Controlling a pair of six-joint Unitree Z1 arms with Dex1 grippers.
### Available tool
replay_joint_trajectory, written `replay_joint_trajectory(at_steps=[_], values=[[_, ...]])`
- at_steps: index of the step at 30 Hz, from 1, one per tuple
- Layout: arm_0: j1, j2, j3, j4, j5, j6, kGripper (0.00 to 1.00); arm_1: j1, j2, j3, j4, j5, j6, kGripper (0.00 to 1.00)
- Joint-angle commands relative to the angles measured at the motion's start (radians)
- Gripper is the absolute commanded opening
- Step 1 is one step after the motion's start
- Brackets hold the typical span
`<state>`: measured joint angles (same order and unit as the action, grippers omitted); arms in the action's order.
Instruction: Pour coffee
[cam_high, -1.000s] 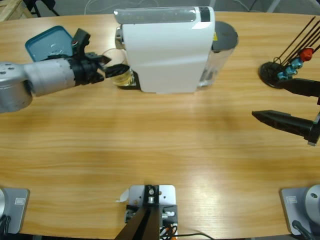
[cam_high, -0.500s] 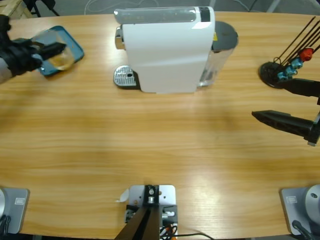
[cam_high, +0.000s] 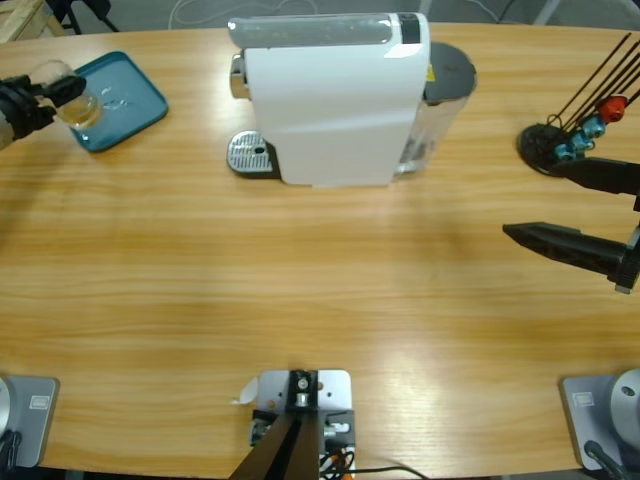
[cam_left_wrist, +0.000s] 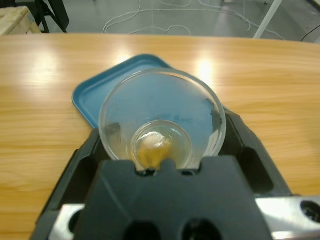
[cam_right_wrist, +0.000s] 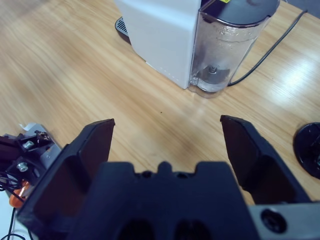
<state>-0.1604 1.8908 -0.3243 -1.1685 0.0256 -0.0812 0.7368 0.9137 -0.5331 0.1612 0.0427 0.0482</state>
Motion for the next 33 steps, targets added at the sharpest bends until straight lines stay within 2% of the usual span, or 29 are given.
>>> replay_joint_trajectory(at_steps=[1,6,7,8,9,18,24,28,30,33], values=[[0.012,0.14,-0.007,-0.092,-0.007,-0.017,0.559,0.01,0.036,0.038,-0.011,0.025,-0.011,0.913],[0.012,0.157,-0.013,-0.097,-0.007,-0.017,0.572,0.01,0.036,0.038,-0.012,0.025,-0.011,0.913],[0.01,0.155,-0.012,-0.097,-0.011,-0.019,0.671,0.01,0.036,0.037,-0.012,0.025,-0.011,0.913],[0.01,0.149,-0.009,-0.097,-0.018,-0.02,0.88,0.01,0.036,0.038,-0.012,0.025,-0.011,0.913],[0.01,0.144,-0.006,-0.097,-0.025,-0.02,0.975,0.01,0.037,0.037,-0.013,0.025,-0.011,0.913],[0.012,0.09,0.009,-0.097,-0.016,-0.02,0.996,0.01,0.037,0.038,-0.014,0.025,-0.011,0.913],[0.02,-0.073,0.037,-0.053,0.01,-0.019,0.996,0.01,0.039,0.038,-0.014,0.025,-0.011,0.913],[0.023,-0.28,0.006,0.162,0.01,-0.019,0.996,0.01,0.037,0.038,-0.015,0.026,-0.01,0.913],[0.017,-0.413,-0.066,0.391,0.005,-0.019,0.996,0.01,0.035,0.038,-0.015,0.026,-0.01,0.913],[-0.042,-0.603,-0.242,0.815,-0.01,0.0,0.996,0.01,0.036,0.038,-0.015,0.026,-0.01,0.913]])
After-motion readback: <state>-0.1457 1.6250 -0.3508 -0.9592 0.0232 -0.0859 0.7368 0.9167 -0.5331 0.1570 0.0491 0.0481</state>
